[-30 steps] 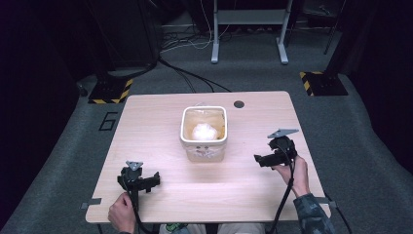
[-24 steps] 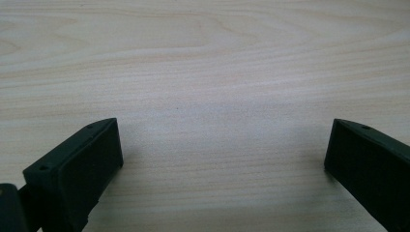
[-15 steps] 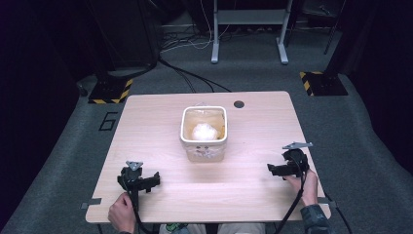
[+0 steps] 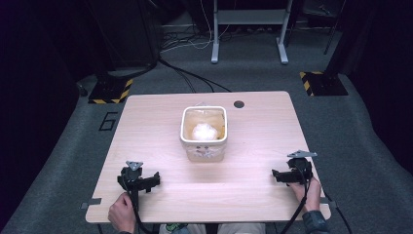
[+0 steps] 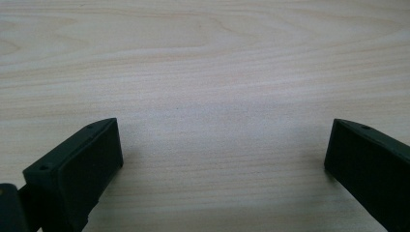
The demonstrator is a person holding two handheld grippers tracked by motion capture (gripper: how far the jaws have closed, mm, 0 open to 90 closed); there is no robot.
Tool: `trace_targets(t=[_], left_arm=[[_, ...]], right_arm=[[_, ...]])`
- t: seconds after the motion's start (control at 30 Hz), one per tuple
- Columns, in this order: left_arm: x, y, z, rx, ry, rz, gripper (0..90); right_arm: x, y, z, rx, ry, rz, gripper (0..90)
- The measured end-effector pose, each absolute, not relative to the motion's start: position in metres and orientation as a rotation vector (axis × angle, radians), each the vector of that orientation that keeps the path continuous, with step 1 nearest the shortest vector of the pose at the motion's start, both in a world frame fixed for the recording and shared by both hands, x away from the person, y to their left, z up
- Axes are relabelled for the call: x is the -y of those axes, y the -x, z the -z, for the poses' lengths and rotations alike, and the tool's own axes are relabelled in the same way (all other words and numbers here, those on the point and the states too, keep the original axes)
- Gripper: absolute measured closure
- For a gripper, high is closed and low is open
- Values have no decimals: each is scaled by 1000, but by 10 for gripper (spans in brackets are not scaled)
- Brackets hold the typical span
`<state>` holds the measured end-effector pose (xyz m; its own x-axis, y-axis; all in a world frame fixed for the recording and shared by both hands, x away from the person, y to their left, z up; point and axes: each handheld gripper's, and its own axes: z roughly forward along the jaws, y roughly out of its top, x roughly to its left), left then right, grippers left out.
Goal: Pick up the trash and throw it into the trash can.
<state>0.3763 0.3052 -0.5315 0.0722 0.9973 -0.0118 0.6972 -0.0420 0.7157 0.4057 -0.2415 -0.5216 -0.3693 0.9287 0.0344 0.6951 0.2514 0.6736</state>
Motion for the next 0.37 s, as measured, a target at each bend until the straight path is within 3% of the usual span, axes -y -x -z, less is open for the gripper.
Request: trace_targets(t=[0.37], left_arm=[[-305, -376, 532, -1680, -1797, -697, 0]], right_arm=[[242, -403, 529, -2104, -1439, -888, 0]])
